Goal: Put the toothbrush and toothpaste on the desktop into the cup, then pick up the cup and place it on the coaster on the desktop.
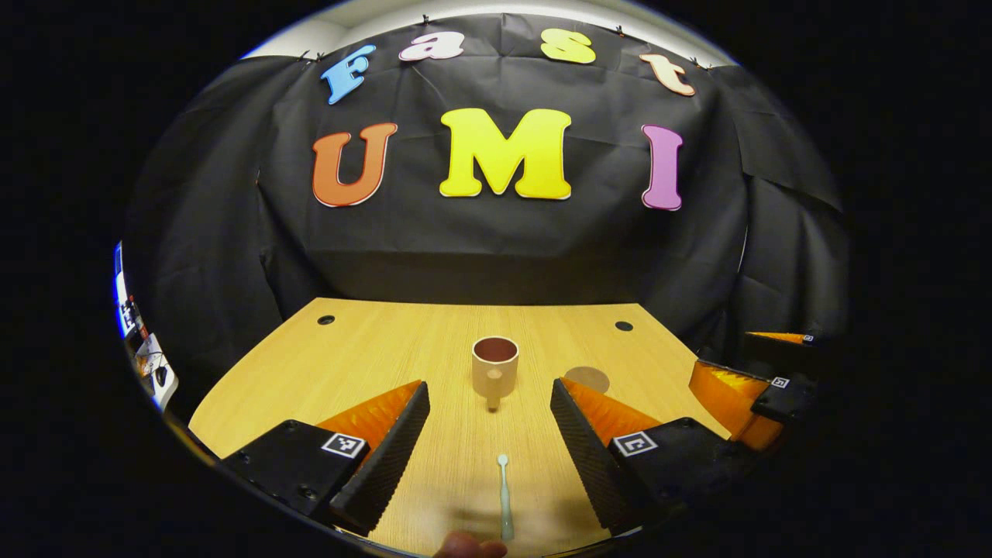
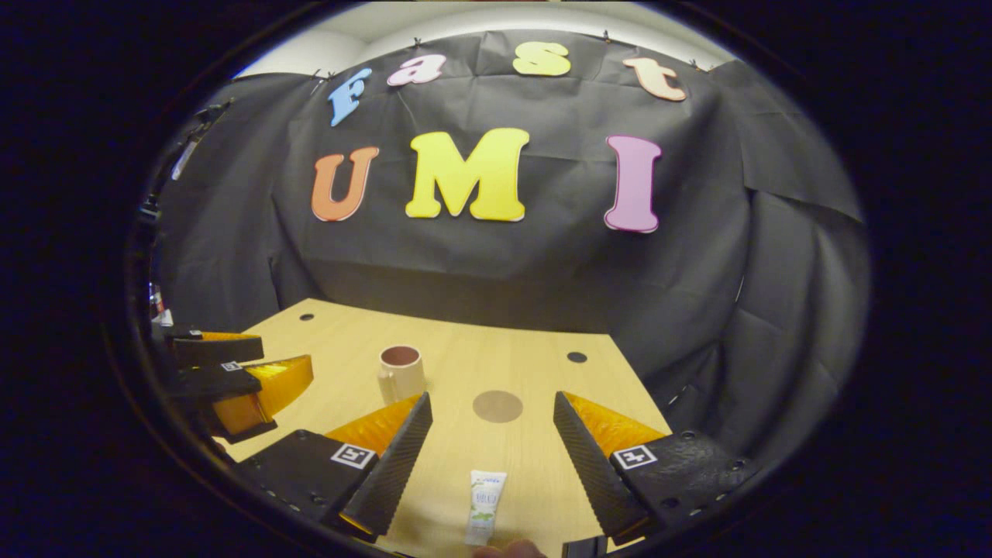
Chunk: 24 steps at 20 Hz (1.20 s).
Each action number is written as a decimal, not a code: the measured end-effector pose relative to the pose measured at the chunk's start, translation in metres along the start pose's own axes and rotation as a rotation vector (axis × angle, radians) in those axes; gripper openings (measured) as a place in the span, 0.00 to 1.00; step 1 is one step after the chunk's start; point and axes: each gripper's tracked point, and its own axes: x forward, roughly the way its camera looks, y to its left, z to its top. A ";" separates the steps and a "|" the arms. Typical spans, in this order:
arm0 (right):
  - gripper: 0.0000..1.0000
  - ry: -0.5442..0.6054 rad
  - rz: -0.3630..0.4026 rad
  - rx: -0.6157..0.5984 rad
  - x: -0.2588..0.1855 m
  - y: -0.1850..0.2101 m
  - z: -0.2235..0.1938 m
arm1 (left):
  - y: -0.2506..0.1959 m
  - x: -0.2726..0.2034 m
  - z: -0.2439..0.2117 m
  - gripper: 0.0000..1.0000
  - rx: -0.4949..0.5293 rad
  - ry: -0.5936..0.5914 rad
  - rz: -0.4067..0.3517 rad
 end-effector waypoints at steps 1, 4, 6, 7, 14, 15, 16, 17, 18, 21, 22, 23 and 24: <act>0.95 0.033 0.007 0.000 0.001 0.001 -0.011 | 0.002 0.002 -0.004 1.00 0.004 0.007 0.002; 0.95 0.168 0.017 0.011 0.007 0.004 -0.048 | 0.006 0.009 -0.017 1.00 0.008 0.022 0.006; 0.95 0.261 0.012 0.017 0.008 0.001 -0.072 | 0.007 0.014 -0.028 1.00 0.010 0.045 0.006; 0.95 0.294 0.008 0.020 0.006 0.001 -0.081 | 0.006 0.015 -0.036 1.00 0.012 0.061 0.003; 0.98 0.397 0.008 0.007 0.010 0.005 -0.118 | 0.001 0.019 -0.113 1.00 0.014 0.278 -0.020; 0.95 0.405 0.009 0.003 0.011 0.006 -0.122 | -0.001 0.018 -0.122 1.00 0.009 0.306 -0.023; 0.95 0.414 0.009 0.001 0.013 0.007 -0.126 | -0.003 0.019 -0.130 0.99 0.004 0.332 -0.028; 0.95 0.424 0.010 -0.001 0.015 0.007 -0.129 | -0.005 0.019 -0.139 0.98 0.002 0.358 -0.035; 0.95 0.436 0.009 -0.006 0.015 0.007 -0.132 | -0.007 0.020 -0.146 0.96 -0.001 0.379 -0.037; 0.95 0.459 0.002 -0.016 0.019 0.005 -0.142 | -0.008 0.022 -0.167 0.95 -0.007 0.444 -0.026; 0.95 0.467 0.000 -0.013 0.020 0.004 -0.144 | -0.007 0.023 -0.174 0.93 -0.014 0.467 -0.016; 0.95 0.477 -0.004 -0.011 0.021 0.003 -0.148 | -0.005 0.025 -0.181 0.90 -0.020 0.488 -0.004; 0.98 0.485 -0.007 -0.009 0.020 0.002 -0.150 | -0.005 0.026 -0.184 0.86 -0.028 0.503 0.002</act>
